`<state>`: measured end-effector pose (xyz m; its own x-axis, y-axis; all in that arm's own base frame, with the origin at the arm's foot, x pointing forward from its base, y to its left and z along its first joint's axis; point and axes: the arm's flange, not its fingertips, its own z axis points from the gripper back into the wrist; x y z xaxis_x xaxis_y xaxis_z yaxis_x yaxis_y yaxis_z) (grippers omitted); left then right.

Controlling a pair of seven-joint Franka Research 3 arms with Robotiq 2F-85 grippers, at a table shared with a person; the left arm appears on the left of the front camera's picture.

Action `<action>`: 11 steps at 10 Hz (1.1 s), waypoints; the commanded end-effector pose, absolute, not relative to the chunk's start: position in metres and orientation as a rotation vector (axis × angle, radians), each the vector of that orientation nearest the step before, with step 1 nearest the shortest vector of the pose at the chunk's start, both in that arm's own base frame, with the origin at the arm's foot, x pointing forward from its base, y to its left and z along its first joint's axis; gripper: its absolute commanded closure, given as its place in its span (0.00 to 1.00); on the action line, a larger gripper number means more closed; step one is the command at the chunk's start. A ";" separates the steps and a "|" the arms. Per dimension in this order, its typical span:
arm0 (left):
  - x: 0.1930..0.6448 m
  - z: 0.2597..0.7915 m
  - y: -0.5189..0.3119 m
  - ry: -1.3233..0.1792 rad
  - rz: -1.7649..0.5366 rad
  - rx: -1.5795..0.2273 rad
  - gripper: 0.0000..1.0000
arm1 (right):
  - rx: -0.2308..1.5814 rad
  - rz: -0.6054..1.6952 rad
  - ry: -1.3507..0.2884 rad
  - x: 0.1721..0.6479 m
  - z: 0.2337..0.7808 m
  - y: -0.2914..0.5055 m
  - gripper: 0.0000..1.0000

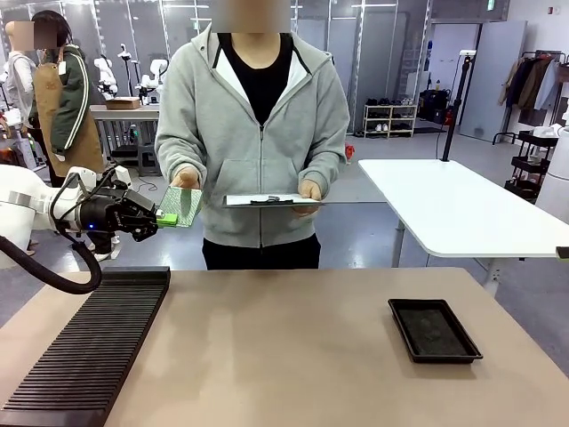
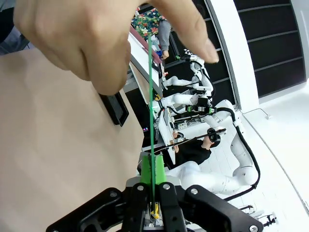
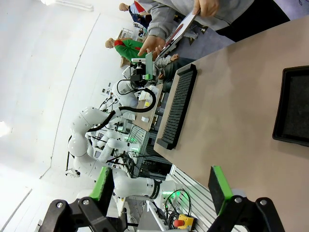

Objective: Inspect the PCB.
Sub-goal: Release the Blank PCB you were holding.

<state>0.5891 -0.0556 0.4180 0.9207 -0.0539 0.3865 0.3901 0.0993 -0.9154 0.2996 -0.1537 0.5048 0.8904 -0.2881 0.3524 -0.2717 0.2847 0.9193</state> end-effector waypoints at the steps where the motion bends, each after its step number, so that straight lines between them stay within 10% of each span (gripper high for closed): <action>1: 0.589 0.418 -0.056 -0.283 -0.336 -1.439 1.00 | 1.306 0.003 -0.531 0.302 0.506 -0.153 0.00; 11: 0.589 0.418 -0.056 -0.283 -0.336 -1.439 1.00 | 1.306 0.003 -0.531 0.302 0.506 -0.153 0.00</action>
